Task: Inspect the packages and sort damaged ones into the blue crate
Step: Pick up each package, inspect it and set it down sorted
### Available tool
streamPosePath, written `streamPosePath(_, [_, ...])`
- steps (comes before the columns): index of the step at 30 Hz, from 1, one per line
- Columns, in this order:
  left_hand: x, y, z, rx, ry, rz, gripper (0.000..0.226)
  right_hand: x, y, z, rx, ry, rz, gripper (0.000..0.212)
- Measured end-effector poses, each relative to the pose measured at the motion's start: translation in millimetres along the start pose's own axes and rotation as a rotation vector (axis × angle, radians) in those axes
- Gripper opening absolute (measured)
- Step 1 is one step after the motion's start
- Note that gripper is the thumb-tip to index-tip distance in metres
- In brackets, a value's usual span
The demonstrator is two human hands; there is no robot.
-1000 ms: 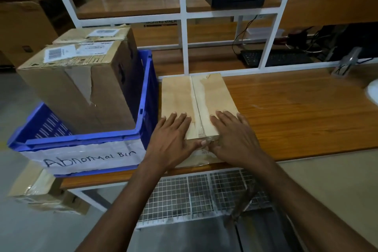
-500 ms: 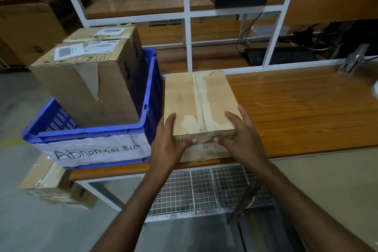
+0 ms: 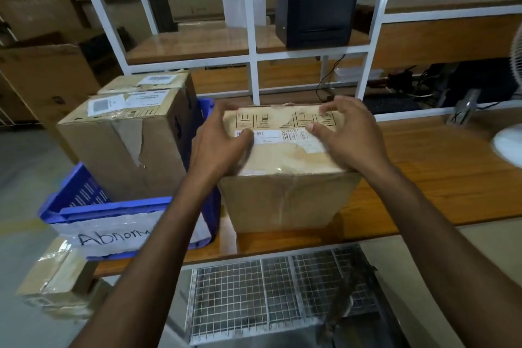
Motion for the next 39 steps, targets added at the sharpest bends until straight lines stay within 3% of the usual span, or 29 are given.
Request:
streamPosePath(2, [-10,2,5,-0.134,0.022,-0.017,0.032,-12,6,-2,0.066,0.000,-0.040,0.038])
streamPosePath(5, [-3,6,8,-0.309,0.201,-0.012,0.033,-9,13,-21,0.197,-0.130,-0.018,0.028])
streamPosePath(10, [22,26,-12,-0.601,0.382,-0.059,0.071,34,37,-33,0.284,-0.280,-0.102,0.049])
streamPosePath(14, [24,32,-31,-0.726,0.453,-0.017,0.078,41,50,-16,0.407,-0.373,-0.134,0.057])
streamPosePath(19, [15,27,-21,-0.667,0.469,0.061,0.050,29,45,-17,0.361,-0.428,-0.051,0.035])
streamPosePath(25, [9,30,-18,-0.625,0.497,0.111,0.036,31,54,-6,0.357,-0.452,-0.048,0.050])
streamPosePath(29, [24,36,-39,-0.428,0.421,0.149,0.063,52,59,5,0.358,-0.352,0.089,0.066])
streamPosePath(33, [50,44,-73,0.032,0.147,0.118,0.098,81,73,30,0.042,-0.096,0.153,0.104])
streamPosePath(36, [52,54,-83,0.062,0.047,0.092,0.105,87,80,35,-0.082,-0.038,0.049,0.120])
streamPosePath(39, [45,52,-75,0.023,0.031,0.162,0.098,81,75,31,-0.081,-0.037,0.025,0.118])
Point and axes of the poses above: each hand's wrist, its own x-axis away from the middle knuckle, its own y-axis out of the palm, z = x × y, the point moved 2 cm from there along -x, towards the middle knuckle, and after that the axes turned 6 degrees about -y, right-handed, at the moved point
